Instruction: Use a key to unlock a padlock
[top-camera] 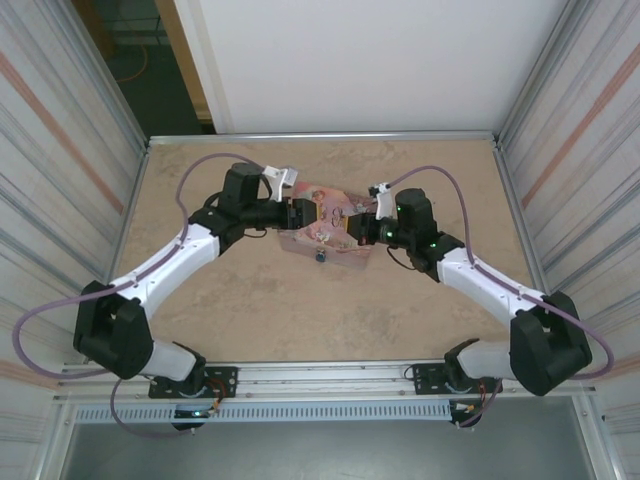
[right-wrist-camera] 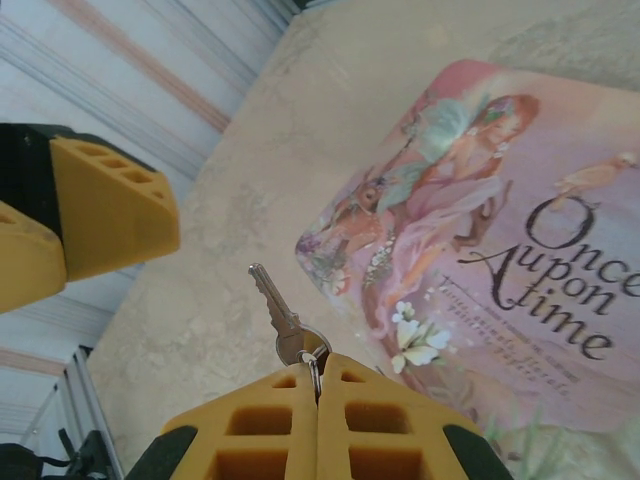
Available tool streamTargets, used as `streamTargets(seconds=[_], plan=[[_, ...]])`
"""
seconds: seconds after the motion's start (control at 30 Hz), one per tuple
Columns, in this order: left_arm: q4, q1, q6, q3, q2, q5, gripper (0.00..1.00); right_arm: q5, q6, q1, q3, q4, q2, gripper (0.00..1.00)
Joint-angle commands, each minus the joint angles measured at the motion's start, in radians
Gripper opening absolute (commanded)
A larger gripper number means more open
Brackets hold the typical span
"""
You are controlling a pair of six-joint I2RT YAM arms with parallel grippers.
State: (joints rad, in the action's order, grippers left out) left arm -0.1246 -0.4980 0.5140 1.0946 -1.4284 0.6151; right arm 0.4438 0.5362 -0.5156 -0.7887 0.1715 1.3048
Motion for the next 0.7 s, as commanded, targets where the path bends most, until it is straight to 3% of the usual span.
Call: streamTargets(seconds=[0.0,0.67], plan=[[0.052,-0.011,0.028,0.036,-0.017,0.035,0.49,0.023,0.031,-0.026,-0.010,0.074,0.030,0.00],[0.079,-0.040,0.053,0.052,-0.084,0.034,0.37,0.041,0.036,-0.070,-0.058,0.091,0.059,0.00]])
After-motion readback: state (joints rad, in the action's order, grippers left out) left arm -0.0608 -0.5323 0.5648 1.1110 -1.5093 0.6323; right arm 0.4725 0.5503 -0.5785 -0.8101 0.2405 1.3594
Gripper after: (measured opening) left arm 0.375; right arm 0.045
